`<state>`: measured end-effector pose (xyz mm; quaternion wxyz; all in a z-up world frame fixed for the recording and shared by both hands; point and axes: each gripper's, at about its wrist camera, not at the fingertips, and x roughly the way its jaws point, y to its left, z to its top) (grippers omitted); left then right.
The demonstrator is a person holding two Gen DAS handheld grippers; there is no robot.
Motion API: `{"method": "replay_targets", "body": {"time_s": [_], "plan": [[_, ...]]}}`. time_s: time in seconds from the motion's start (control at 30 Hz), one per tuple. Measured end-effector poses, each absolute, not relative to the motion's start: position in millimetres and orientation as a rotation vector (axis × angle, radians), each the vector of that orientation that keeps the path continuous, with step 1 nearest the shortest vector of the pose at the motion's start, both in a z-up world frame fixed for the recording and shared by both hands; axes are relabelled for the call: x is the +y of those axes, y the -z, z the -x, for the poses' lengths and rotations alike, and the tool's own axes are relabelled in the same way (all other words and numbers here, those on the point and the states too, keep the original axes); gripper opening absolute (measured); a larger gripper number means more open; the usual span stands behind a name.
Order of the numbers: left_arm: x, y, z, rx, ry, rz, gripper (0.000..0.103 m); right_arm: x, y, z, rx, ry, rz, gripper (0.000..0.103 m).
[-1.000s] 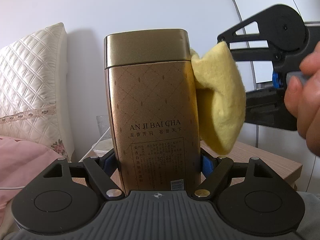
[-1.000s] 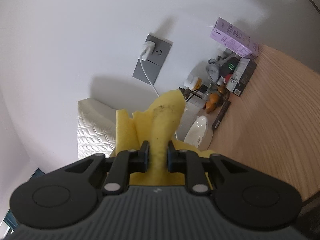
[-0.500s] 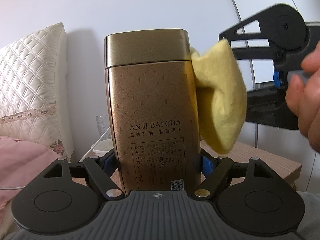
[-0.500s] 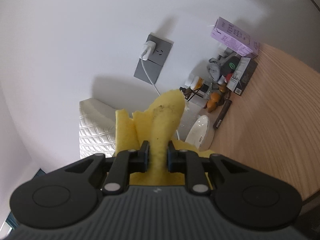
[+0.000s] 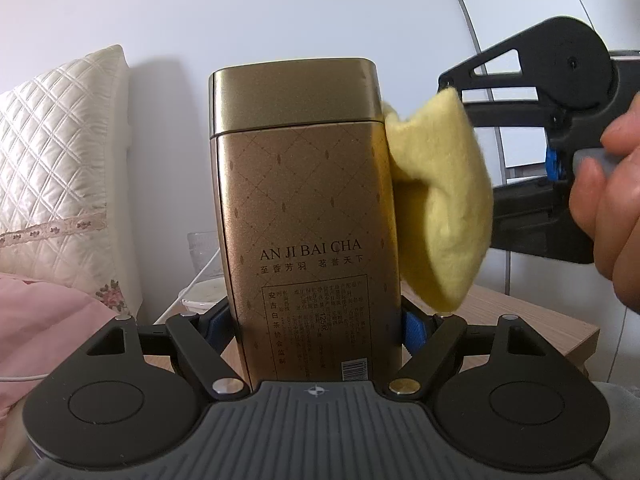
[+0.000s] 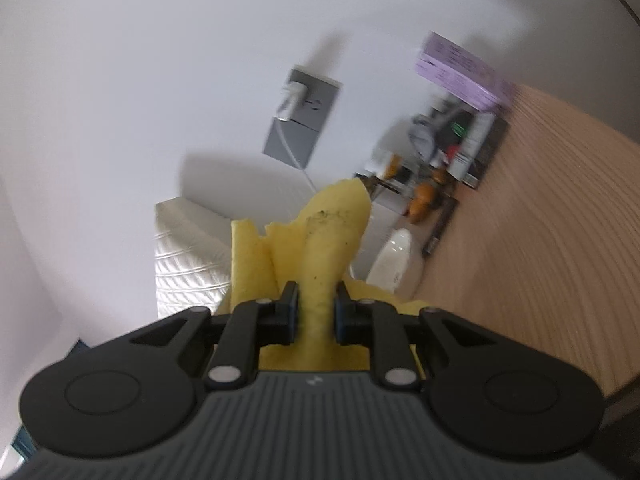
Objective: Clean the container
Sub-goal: 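Wipe the gold tin's side with the cloth in the right gripper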
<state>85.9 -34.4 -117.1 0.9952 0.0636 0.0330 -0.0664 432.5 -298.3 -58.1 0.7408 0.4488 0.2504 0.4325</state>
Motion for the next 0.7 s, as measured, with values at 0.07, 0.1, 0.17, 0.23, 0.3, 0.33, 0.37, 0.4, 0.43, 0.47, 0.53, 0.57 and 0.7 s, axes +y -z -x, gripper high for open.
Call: {"method": "replay_targets", "body": {"time_s": [0.07,0.1,0.17,0.23,0.3,0.33,0.37,0.4,0.43,0.47,0.53,0.57,0.7], "plan": [[-35,117,-85,0.066,0.137,-0.128,0.082,-299,62,-434,0.563,-0.939,-0.983,0.020],[-35,117,-85,0.066,0.137,-0.128,0.082,-299,66,-435,0.580,-0.924,-0.983,0.020],[-35,117,-85,0.066,0.138,-0.127,0.082,-299,73,-437,0.606,-0.905,-0.985,0.020],[-34,112,-97,0.070,0.124,-0.123,0.082,-298,77,-438,0.621,-0.897,-0.992,0.020],[-33,112,-99,0.070,0.123,-0.122,0.082,-298,70,-437,0.600,-0.914,-0.989,0.020],[-32,112,-100,0.070,0.124,-0.122,0.082,-298,65,-437,0.583,-0.931,-0.991,0.020],[-32,112,-100,0.070,0.125,-0.122,0.082,-299,61,-437,0.569,-0.943,-0.996,0.020],[-32,112,-101,0.070,0.126,-0.122,0.082,-299,58,-436,0.556,-0.954,-1.000,0.020],[-31,112,-101,0.069,0.126,-0.122,0.082,-300,56,-436,0.545,-0.963,-1.003,0.020],[-32,112,-101,0.067,0.127,-0.123,0.082,-300,56,-436,0.545,-0.963,-1.003,0.020],[-31,112,-103,0.067,0.127,-0.124,0.082,-301,64,-438,0.568,-0.941,-1.008,0.020],[-31,112,-103,0.067,0.127,-0.123,0.082,-301,68,-439,0.584,-0.926,-1.011,0.020],[-30,112,-105,0.068,0.128,-0.124,0.082,-300,77,-441,0.618,-0.899,-1.022,0.020]]}}
